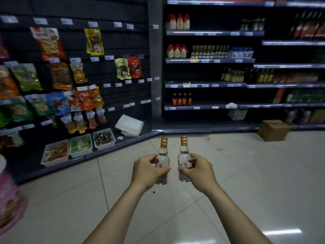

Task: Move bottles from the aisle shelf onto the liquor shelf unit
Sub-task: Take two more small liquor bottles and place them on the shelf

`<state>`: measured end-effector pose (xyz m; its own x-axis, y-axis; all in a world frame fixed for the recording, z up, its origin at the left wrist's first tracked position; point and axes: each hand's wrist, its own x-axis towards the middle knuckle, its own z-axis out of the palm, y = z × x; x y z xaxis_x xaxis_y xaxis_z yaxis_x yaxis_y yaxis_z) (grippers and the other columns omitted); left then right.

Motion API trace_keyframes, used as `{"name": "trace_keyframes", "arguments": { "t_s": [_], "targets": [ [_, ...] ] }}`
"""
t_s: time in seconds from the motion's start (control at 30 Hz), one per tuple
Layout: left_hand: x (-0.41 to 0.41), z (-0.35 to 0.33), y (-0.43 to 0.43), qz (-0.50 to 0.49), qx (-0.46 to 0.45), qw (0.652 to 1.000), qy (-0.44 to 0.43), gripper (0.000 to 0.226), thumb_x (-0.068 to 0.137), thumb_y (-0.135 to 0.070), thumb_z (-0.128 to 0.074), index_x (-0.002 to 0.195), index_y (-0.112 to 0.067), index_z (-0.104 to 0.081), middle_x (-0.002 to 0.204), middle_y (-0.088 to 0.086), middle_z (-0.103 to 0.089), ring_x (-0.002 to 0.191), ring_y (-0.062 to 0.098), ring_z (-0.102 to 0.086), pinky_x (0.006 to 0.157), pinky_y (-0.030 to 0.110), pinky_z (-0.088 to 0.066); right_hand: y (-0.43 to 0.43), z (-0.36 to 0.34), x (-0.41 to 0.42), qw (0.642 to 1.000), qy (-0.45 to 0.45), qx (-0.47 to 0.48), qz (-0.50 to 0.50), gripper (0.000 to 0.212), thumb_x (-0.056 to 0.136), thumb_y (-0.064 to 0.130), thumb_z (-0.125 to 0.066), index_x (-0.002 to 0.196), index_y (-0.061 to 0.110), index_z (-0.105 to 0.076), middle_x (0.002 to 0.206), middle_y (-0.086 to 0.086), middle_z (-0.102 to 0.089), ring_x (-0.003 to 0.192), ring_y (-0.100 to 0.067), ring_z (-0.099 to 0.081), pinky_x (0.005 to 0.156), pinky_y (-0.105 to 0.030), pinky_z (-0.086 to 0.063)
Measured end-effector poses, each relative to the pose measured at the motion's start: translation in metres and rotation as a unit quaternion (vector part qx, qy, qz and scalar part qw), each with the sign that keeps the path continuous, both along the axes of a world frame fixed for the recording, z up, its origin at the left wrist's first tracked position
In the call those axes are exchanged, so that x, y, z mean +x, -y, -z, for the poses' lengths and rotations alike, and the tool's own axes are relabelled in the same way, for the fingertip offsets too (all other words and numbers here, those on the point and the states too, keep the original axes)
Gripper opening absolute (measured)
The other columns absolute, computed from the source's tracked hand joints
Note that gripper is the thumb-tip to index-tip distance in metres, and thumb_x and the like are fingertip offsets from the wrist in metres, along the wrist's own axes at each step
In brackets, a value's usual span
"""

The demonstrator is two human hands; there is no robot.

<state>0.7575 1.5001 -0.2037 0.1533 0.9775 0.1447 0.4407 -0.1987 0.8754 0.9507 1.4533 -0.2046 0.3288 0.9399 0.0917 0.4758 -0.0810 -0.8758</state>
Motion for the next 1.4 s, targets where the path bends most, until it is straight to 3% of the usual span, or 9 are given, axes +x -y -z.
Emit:
{"name": "trace_keyframes", "arguments": {
  "t_s": [0.1, 0.3, 0.47, 0.63, 0.87, 1.1, 1.2, 1.33, 1.4],
  "targets": [
    [0.062, -0.004, -0.060, 0.001, -0.007, 1.000, 0.010, 0.031, 0.062, -0.036, -0.094, 0.071, -0.044, -0.065, 0.073, -0.041, -0.065, 0.074, -0.019, -0.062, 0.052, 0.001, -0.045, -0.060, -0.006, 0.059, 1.000, 0.004, 0.000, -0.004, 0.028, 0.077, 0.018, -0.086, 0.090, 0.036, -0.068, 0.083, 0.011, -0.075, 0.076, -0.001, -0.070, 0.072, -0.026, -0.059],
    [0.167, -0.008, -0.171, 0.009, -0.011, 1.000, 0.020, 0.029, 0.061, -0.035, -0.094, 0.074, -0.036, -0.068, 0.073, -0.031, -0.070, 0.074, -0.018, -0.062, 0.056, 0.001, -0.046, -0.166, -0.012, 0.165, 1.000, 0.011, 0.001, 0.001, 0.030, 0.078, 0.019, -0.086, 0.100, 0.030, -0.071, 0.087, 0.009, -0.076, 0.080, -0.005, -0.071, 0.073, -0.027, -0.060],
    [0.253, -0.002, -0.268, 0.024, -0.006, 0.999, 0.021, 0.039, 0.061, -0.036, -0.094, 0.092, -0.037, -0.071, 0.078, -0.027, -0.071, 0.077, -0.019, -0.063, 0.054, 0.001, -0.046, -0.260, -0.005, 0.247, 1.000, 0.007, 0.010, 0.023, 0.034, 0.074, 0.020, -0.089, 0.093, 0.038, -0.066, 0.084, 0.014, -0.075, 0.076, 0.005, -0.069, 0.064, -0.014, -0.053],
    [0.347, -0.001, -0.392, 0.061, 0.011, 0.998, 0.028, 0.040, 0.062, -0.037, -0.094, 0.079, -0.050, -0.060, 0.076, -0.048, -0.061, 0.077, -0.022, -0.061, 0.053, -0.001, -0.044, -0.381, -0.001, 0.335, 0.999, 0.007, 0.018, 0.037, 0.035, 0.075, 0.022, -0.090, 0.091, 0.042, -0.065, 0.088, 0.013, -0.076, 0.080, 0.000, -0.071, 0.070, -0.021, -0.059],
    [0.474, -0.020, -0.561, 0.070, 0.025, 0.996, 0.045, 0.037, 0.061, -0.041, -0.094, 0.087, -0.042, -0.068, 0.075, -0.025, -0.070, 0.072, -0.015, -0.065, 0.055, 0.005, -0.048, -0.540, -0.024, 0.456, 0.999, 0.012, 0.023, 0.045, 0.032, 0.076, 0.018, -0.089, 0.096, 0.035, -0.071, 0.087, 0.016, -0.077, 0.077, 0.000, -0.072, 0.067, -0.021, -0.060],
    [0.576, -0.028, -0.689, 0.084, 0.032, 0.995, 0.051, 0.036, 0.060, -0.034, -0.095, 0.072, -0.048, -0.064, 0.071, -0.037, -0.068, 0.071, -0.014, -0.066, 0.057, 0.003, -0.048, -0.665, -0.027, 0.557, 0.998, 0.015, 0.023, 0.053, 0.034, 0.076, 0.017, -0.089, 0.089, 0.040, -0.069, 0.085, 0.027, -0.074, 0.076, 0.004, -0.071, 0.060, -0.010, -0.052],
    [0.623, -0.025, -0.745, 0.077, 0.025, 0.995, 0.054, 0.035, 0.058, -0.035, -0.096, 0.079, -0.044, -0.069, 0.072, -0.029, -0.071, 0.072, -0.012, -0.068, 0.061, 0.008, -0.051, -0.720, -0.022, 0.606, 0.998, 0.018, 0.026, 0.054, 0.035, 0.075, 0.020, -0.091, 0.089, 0.042, -0.068, 0.083, 0.026, -0.075, 0.076, 0.005, -0.071, 0.061, -0.009, -0.052],
    [0.693, -0.034, -0.820, 0.083, 0.043, 0.994, 0.053, 0.047, 0.060, -0.034, -0.095, 0.071, -0.068, -0.064, 0.072, -0.043, -0.065, 0.068, -0.016, -0.065, 0.056, 0.004, -0.048, -0.802, -0.023, 0.679, 0.998, 0.014, 0.034, 0.056, 0.032, 0.073, 0.025, -0.091, 0.087, 0.043, -0.068, 0.084, 0.021, -0.076, 0.077, 0.003, -0.071, 0.066, -0.014, -0.055],
    [0.729, -0.044, -0.857, 0.077, 0.054, 0.994, 0.046, 0.048, 0.059, -0.035, -0.095, 0.069, -0.069, -0.063, 0.070, -0.043, -0.064, 0.066, -0.017, -0.064, 0.054, 0.004, -0.046, -0.844, -0.029, 0.717, 0.998, 0.009, 0.043, 0.049, 0.034, 0.074, 0.026, -0.091, 0.086, 0.045, -0.066, 0.085, 0.022, -0.076, 0.078, 0.003, -0.072, 0.069, -0.018, -0.057]
  ]
}}
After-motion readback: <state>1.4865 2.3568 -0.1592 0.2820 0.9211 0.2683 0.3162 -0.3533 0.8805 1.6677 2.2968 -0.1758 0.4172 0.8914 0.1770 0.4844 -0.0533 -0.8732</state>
